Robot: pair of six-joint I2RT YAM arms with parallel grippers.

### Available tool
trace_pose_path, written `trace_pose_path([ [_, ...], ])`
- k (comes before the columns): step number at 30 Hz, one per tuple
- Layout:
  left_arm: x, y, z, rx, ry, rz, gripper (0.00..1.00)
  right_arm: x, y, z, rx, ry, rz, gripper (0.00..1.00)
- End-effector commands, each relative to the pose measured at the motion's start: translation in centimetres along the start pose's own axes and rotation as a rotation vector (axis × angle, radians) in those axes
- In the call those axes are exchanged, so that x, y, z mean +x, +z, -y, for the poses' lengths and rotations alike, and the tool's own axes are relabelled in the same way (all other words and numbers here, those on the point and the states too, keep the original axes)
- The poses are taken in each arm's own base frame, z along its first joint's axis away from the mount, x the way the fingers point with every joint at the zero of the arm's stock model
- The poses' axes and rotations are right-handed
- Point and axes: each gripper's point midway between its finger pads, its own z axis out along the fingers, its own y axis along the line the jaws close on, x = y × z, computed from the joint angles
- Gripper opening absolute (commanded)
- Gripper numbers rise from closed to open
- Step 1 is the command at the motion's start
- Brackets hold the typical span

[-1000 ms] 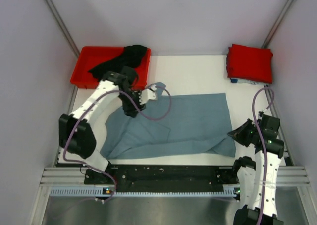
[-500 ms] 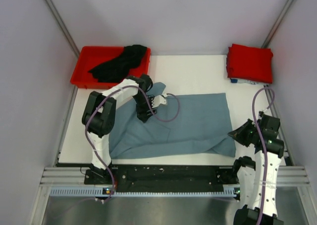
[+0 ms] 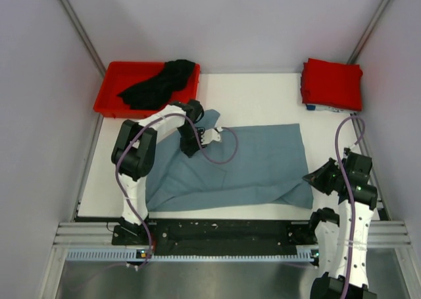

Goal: Fold and stack the t-shirts
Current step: Flatten out the tshirt

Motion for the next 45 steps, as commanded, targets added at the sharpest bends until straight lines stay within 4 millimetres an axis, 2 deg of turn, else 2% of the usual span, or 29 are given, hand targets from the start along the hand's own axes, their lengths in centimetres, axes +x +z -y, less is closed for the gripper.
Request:
trace_pose_path([
  [1,0.1,-1.0,0.4,0.018,-0.006,-0.021,0.1,-0.6,0.0,-0.5,-0.012,-0.009,0.019,0.0],
  [4,-0.3,-2.1,0.7,0.015,-0.014,-0.011,0.0,-0.7,0.0,-0.5,-0.016,-0.012,0.022,0.0],
  [7,-0.7,-3.2,0.8,0.006,-0.024,-0.002,0.0,-0.7,-0.1,-0.6,-0.016,-0.011,0.023,0.0],
  [11,-0.7,-4.7,-0.3,-0.073,-0.074,-0.015,0.0,-0.7,-0.1,-0.5,-0.014,-0.011,0.025,0.0],
  [17,-0.6,-9.0,-0.1,-0.16,-0.197,0.045,0.0,-1.5,0.3,-0.9,-0.029,0.027,0.057,0.0],
  [19,-0.2,-10.6,0.1,-0.201,-0.231,0.077,0.0,-1.7,1.1,-1.5,-0.075,0.051,0.062,0.0],
  [22,0.7,-12.9,0.2,-0.26,-0.282,0.112,0.0,-2.4,2.5,-1.2,-0.08,0.057,0.069,0.0],
  [27,3.3,-15.9,-0.6,-0.389,-0.372,0.126,0.0,-4.2,3.7,-1.5,-0.079,0.011,0.101,0.0],
  [30,5.2,-16.1,-1.3,-0.444,-0.413,0.105,0.0,-4.5,4.9,-1.5,-0.083,-0.016,0.079,0.0],
  [35,7.0,-15.0,-1.9,-0.478,-0.442,0.047,0.0,-5.6,6.3,-1.7,-0.063,-0.076,0.071,0.0],
  [40,7.5,-16.0,-3.6,-0.575,-0.462,0.057,0.0,-7.0,7.4,-1.1,-0.015,-0.145,0.094,0.0],
  [45,7.5,-16.2,-4.9,-0.614,-0.452,0.056,0.0,-6.8,9.1,-1.3,-0.017,-0.194,0.059,0.0],
])
